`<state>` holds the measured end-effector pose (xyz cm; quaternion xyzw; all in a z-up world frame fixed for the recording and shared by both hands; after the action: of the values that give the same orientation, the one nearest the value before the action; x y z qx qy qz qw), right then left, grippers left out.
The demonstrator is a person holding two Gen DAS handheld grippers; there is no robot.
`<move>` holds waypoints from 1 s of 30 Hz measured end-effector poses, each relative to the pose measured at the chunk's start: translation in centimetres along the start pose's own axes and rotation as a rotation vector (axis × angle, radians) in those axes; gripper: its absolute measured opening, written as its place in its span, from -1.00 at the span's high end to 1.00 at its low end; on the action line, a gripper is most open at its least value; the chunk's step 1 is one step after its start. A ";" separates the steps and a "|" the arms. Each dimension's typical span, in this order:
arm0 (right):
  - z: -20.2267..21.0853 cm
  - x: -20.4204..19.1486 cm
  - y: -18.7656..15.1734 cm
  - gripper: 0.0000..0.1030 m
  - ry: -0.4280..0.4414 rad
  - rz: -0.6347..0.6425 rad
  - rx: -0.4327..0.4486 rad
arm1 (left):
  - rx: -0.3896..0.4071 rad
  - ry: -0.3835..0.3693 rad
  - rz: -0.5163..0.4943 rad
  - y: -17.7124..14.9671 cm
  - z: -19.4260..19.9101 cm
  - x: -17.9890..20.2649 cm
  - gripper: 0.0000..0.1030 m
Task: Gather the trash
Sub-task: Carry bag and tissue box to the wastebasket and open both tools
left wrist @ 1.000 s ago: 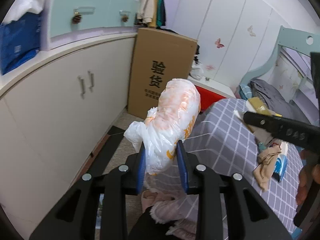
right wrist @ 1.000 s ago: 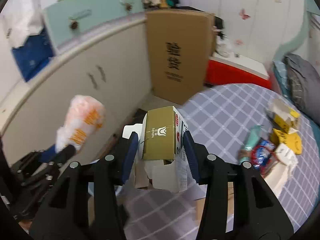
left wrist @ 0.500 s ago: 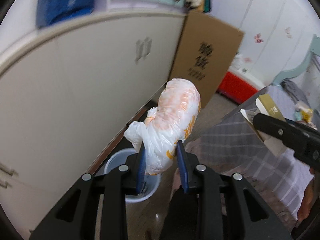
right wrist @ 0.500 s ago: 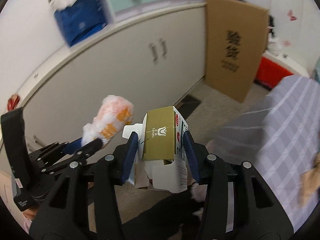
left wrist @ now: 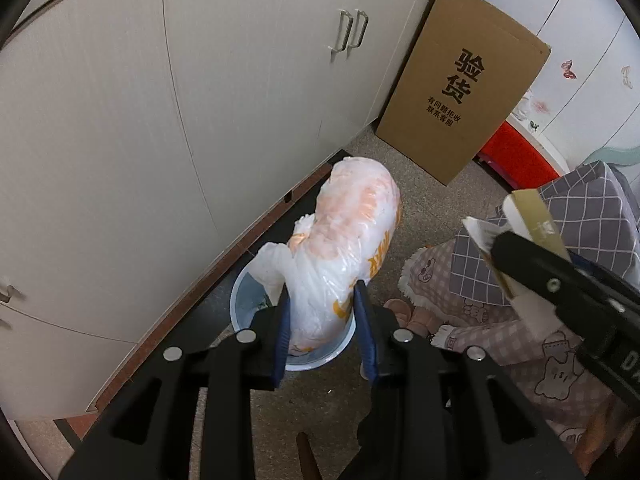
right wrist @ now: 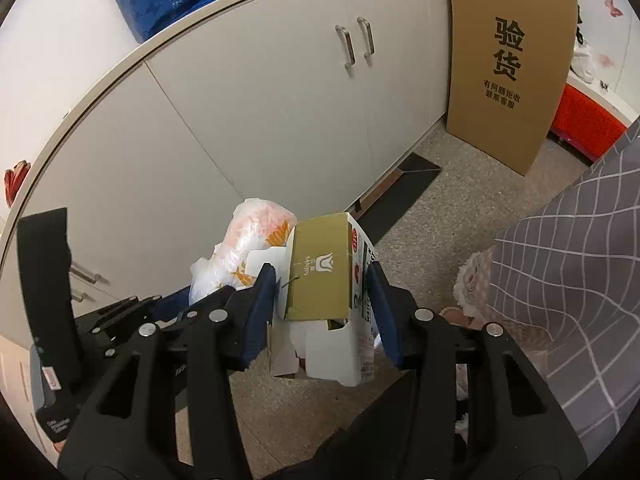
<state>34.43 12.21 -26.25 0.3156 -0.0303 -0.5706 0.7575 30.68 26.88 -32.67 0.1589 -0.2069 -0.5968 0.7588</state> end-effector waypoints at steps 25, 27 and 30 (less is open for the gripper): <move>-1.3 0.2 -0.3 0.09 0.010 -0.037 -0.006 | 0.052 0.032 0.088 0.3 1.5 -1.8 -0.53; -1.4 0.0 -0.2 0.09 0.012 -0.035 -0.006 | 0.054 0.035 0.092 0.3 1.6 -2.1 -0.53; -1.6 -0.3 -0.1 0.08 0.017 -0.033 -0.003 | 0.055 0.037 0.099 0.3 1.7 -2.4 -0.53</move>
<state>34.86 13.15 -27.46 0.3195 -0.0178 -0.5804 0.7489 29.54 29.31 -31.33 0.1801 -0.2167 -0.5494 0.7866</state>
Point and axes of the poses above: each gripper's, at about its wrist camera, not at the fingertips, and z roughly against the way its jaws point, x to its right, y to its top, the point moved 7 cm from there along -z, roughly the way its jaws point, and after that the axes turned 7 degrees about -z, right-handed, at the moved point
